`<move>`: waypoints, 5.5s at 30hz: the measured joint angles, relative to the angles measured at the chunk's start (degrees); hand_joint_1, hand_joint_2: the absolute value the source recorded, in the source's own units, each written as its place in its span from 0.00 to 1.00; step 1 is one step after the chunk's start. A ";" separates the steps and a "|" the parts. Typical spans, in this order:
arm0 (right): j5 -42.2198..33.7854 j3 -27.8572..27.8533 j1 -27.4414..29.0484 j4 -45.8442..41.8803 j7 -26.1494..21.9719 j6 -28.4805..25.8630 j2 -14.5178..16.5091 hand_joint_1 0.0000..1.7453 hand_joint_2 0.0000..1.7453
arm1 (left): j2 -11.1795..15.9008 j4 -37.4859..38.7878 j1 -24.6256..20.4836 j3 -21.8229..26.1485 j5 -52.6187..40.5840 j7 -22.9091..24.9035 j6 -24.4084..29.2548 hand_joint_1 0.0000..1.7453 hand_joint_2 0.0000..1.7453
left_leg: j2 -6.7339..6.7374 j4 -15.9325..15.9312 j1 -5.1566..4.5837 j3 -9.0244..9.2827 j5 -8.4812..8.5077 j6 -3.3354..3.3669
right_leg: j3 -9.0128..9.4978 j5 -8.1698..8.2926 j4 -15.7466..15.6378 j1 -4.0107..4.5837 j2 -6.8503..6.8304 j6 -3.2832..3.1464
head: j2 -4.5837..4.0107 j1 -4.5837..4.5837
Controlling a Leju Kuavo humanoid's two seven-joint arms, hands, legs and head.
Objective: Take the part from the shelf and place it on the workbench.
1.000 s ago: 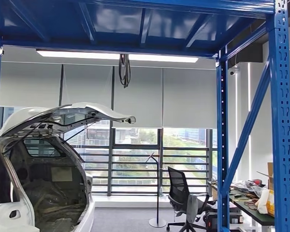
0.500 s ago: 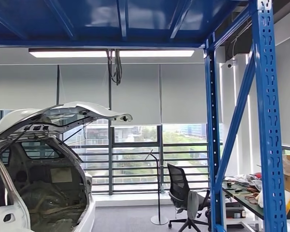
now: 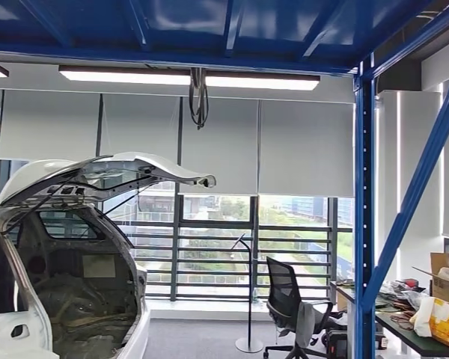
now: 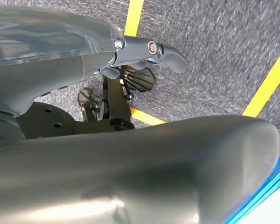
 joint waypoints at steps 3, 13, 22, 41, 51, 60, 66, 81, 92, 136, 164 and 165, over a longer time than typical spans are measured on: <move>0.01 0.01 0.11 -0.02 0.00 0.00 -0.12 0.00 0.00 | -0.04 0.00 0.09 0.05 -0.05 0.04 0.00 0.00 0.00 | -0.15 0.00 -0.20 1.24 -0.92 0.25 | -3.43 2.31 2.53 0.29 0.06 -0.26 | 0.00 0.00; -0.60 -0.73 0.67 -2.11 0.26 -0.54 -0.69 0.00 0.00 | -0.39 0.00 -0.04 0.15 -0.79 -0.35 -0.07 0.00 0.00 | -0.19 2.14 0.20 2.22 -4.39 -1.93 | 3.53 9.95 -14.35 1.19 0.04 -3.29 | 0.02 -0.01; -9.68 -4.02 6.31 -4.91 -2.64 0.61 -0.48 0.00 0.00 | -0.52 0.03 0.31 1.45 -1.68 -0.90 0.57 0.00 0.00 | 0.10 1.41 2.24 -1.30 1.31 -4.66 | 6.92 6.88 -14.12 0.06 -0.05 -1.09 | 0.00 -0.01; 12.11 -12.19 15.56 -7.77 -1.06 -9.76 6.66 0.00 1.00 | -0.50 -0.02 0.73 3.68 -4.50 -0.09 3.19 0.00 0.00 | -0.02 0.23 1.15 -0.76 0.33 -2.06 | 7.55 6.37 -15.13 -0.44 -0.02 0.39 | 0.00 -0.08; 30.86 -11.47 13.95 -2.24 6.65 -12.07 8.14 0.00 1.00 | -1.03 -0.07 0.85 5.36 -6.97 -0.36 2.18 0.00 0.00 | -0.02 0.20 1.37 -0.66 0.36 -2.11 | 7.53 6.25 -14.82 -0.23 -0.01 0.30 | 0.00 -0.08; 33.56 -6.17 3.63 12.77 8.06 -8.58 8.44 0.00 1.00 | -1.05 -0.09 0.15 5.42 -10.24 -4.58 -2.44 0.00 0.00 | 0.00 0.19 1.36 -0.59 0.43 -2.13 | 7.58 6.26 -14.79 -0.24 -0.03 0.30 | 0.00 -0.08; 32.84 -2.15 -2.61 21.54 8.08 -7.26 8.48 0.00 1.00 | -0.73 -0.09 -0.03 5.66 -11.21 -5.32 -2.78 0.00 0.00 | 0.00 0.19 1.36 -0.61 0.43 -2.13 | 7.55 6.26 -14.74 -0.24 0.04 0.30 | 0.00 -0.08; 32.88 3.37 -8.93 31.81 8.59 -7.39 8.84 0.00 1.00 | -0.50 -0.09 -0.13 6.28 -11.89 -5.23 -2.76 0.00 0.00 | -0.01 0.19 1.36 -0.62 0.43 -2.14 | 7.54 6.25 -14.70 -0.24 -0.07 0.30 | 0.00 -0.08; 32.88 4.02 -9.01 32.50 8.59 -7.40 8.83 0.00 1.00 | -0.50 -0.09 -0.13 6.66 -11.90 -5.23 -2.76 0.00 0.00 | -0.01 0.19 1.36 -0.62 0.43 -2.14 | 7.54 6.25 -14.70 -0.24 -0.07 0.30 | 0.00 -0.08; 32.86 4.34 -9.06 32.70 8.59 -7.41 8.83 0.00 1.00 | -0.50 -0.09 -0.10 6.75 -11.90 -5.23 -2.76 0.00 0.00 | -0.01 0.19 1.36 -0.62 0.43 -2.14 | 7.54 6.25 -14.69 -0.24 -0.07 0.30 | 0.00 -0.08; 32.88 4.35 -9.06 32.70 8.59 -7.43 8.84 0.00 1.00 | -0.50 -0.09 -0.07 6.75 -11.91 -5.23 -2.76 0.00 0.00 | -0.01 0.19 1.36 -0.62 0.43 -2.14 | 7.54 6.25 -14.70 -0.24 -0.07 0.30 | 0.00 -0.07; 32.88 4.35 -9.06 32.70 8.59 -7.43 8.83 0.00 1.00 | -0.50 -0.09 -0.07 6.75 -11.91 -5.23 -2.76 0.00 0.00 | -0.01 0.19 1.36 -0.62 0.43 -2.14 | 7.54 6.25 -14.70 -0.24 -0.07 0.30 | 0.00 -0.07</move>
